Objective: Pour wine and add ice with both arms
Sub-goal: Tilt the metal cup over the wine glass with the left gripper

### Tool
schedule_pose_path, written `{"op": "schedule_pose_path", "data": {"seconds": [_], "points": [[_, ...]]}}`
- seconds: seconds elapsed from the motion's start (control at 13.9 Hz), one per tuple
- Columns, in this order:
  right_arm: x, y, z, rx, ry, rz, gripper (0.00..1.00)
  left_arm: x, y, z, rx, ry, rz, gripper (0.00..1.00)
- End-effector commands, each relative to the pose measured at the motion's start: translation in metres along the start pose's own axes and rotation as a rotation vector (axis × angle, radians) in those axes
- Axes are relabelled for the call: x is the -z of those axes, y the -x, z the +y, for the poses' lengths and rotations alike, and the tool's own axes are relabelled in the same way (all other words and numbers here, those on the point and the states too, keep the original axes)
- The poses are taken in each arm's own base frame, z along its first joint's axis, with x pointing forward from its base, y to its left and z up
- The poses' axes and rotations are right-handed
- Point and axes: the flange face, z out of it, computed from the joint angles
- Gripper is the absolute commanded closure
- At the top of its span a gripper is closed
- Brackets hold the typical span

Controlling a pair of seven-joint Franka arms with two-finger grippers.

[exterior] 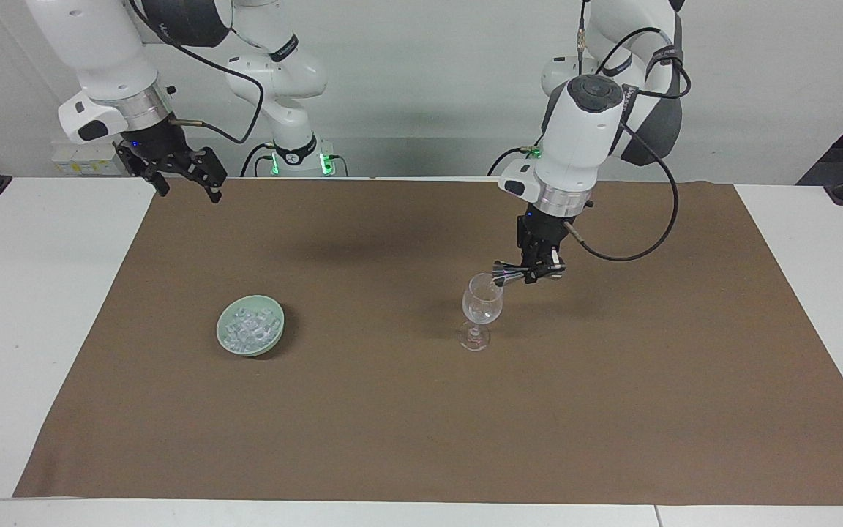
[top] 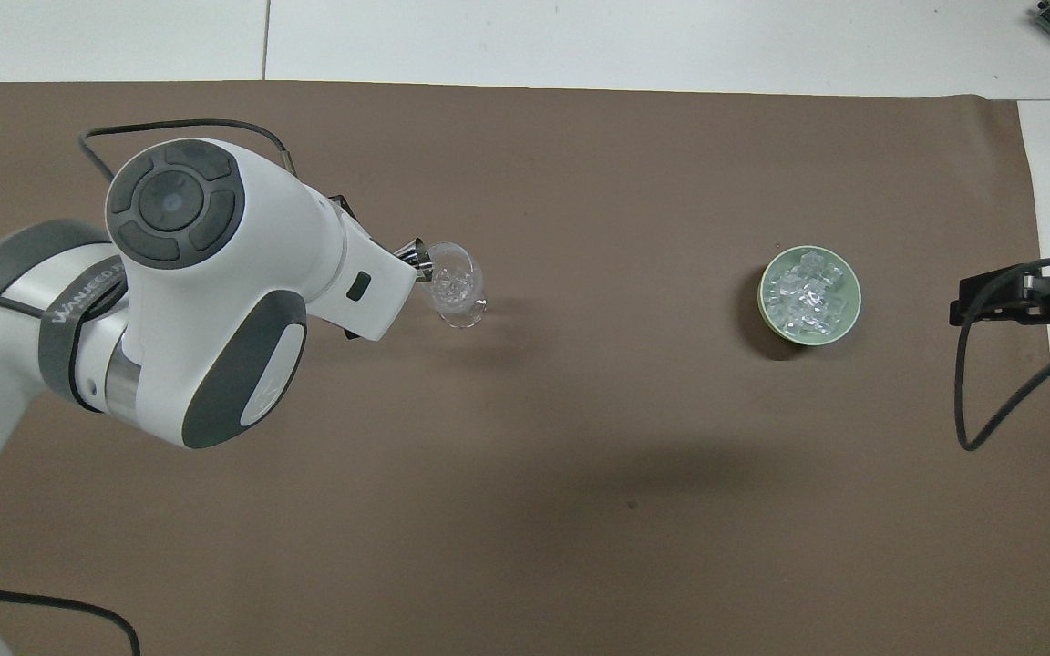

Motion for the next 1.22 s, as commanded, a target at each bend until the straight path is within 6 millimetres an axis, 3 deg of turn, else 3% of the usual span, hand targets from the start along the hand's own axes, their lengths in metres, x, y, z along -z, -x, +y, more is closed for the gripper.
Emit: {"op": "schedule_pose_path", "data": {"seconds": [0.0, 0.36, 0.93, 1.15], "points": [[-0.001, 0.008, 0.003, 0.015, -0.022, 0.0, 0.0, 0.003, -0.007, 0.003, 0.048, -0.022, -0.059, 0.95], [-0.001, 0.008, 0.003, 0.014, -0.024, 0.0, 0.0, 0.006, -0.024, 0.009, 0.043, -0.025, -0.112, 0.95], [-0.001, 0.008, 0.002, 0.015, -0.023, -0.001, 0.0, 0.012, -0.031, -0.009, 0.1, -0.02, -0.181, 0.95], [-0.001, 0.007, 0.004, 0.011, -0.023, 0.0, 0.0, 0.006, -0.042, -0.003, 0.083, -0.037, -0.213, 0.95]]}}
